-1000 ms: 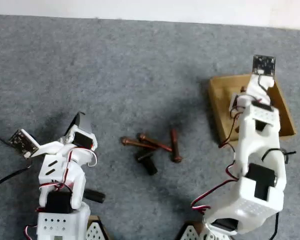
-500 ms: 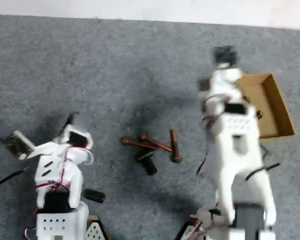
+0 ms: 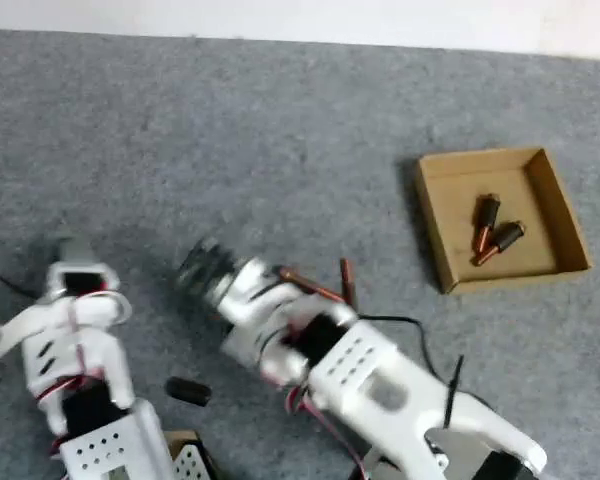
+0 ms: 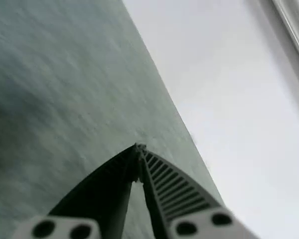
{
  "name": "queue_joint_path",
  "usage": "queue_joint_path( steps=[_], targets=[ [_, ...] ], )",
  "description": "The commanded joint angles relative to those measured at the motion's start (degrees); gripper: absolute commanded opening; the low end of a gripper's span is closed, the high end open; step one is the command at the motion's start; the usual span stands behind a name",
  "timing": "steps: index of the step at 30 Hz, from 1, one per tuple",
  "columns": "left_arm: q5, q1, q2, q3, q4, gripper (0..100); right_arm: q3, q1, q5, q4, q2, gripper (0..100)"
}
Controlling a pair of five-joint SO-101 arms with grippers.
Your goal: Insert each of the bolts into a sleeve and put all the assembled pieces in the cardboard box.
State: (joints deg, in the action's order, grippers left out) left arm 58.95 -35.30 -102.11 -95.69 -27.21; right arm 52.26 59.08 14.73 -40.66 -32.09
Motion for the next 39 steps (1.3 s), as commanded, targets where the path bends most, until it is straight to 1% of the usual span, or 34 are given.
queue_joint_path(
  steps=[1, 3, 6, 11, 15, 19, 23, 28, 30, 34, 39],
  targets=[
    [0.62, -11.82, -0.22, 3.21, 1.23, 1, -0.40, 5.67, 1.05, 0.66, -1.19, 21.7],
    [0.70, -14.73, -0.22, 4.00, 1.23, 1, -1.27, 7.25, 1.05, 1.54, 1.45, 21.7],
    [0.70, -17.45, -0.22, 4.97, 1.23, 1, -6.20, 9.10, 1.05, 0.75, 9.89, 21.7],
    [0.70, -17.63, -0.22, 4.53, 1.41, 1, -18.86, 12.18, 1.05, -2.77, 26.59, 21.7],
    [0.70, -17.54, -0.22, 4.35, 1.41, 1, -28.97, 14.55, 1.05, -6.55, 36.62, 21.7],
    [0.70, -17.54, -0.22, 4.35, 1.41, 1, -36.44, 17.10, 0.70, -12.35, 43.47, 21.7],
    [0.70, -17.63, -0.22, 4.35, 1.41, 1, -40.40, 17.27, 0.79, -17.63, 48.13, 21.7],
    [0.70, -17.80, -0.22, 4.35, 1.41, 1, -41.45, 17.27, 0.88, -19.91, 50.77, 21.3],
    [0.70, -17.71, -0.22, 4.35, 1.41, 1, -41.45, 17.27, 0.97, -19.91, 50.77, 17.3],
    [0.70, -17.80, -0.22, 4.26, 1.41, 1, -41.27, 17.10, 0.97, -20.26, 51.03, 0.7],
    [0.70, -17.71, -0.22, 3.56, 1.49, 1, -41.36, 13.93, 0.97, -24.04, 50.77, 0.4]
  ],
)
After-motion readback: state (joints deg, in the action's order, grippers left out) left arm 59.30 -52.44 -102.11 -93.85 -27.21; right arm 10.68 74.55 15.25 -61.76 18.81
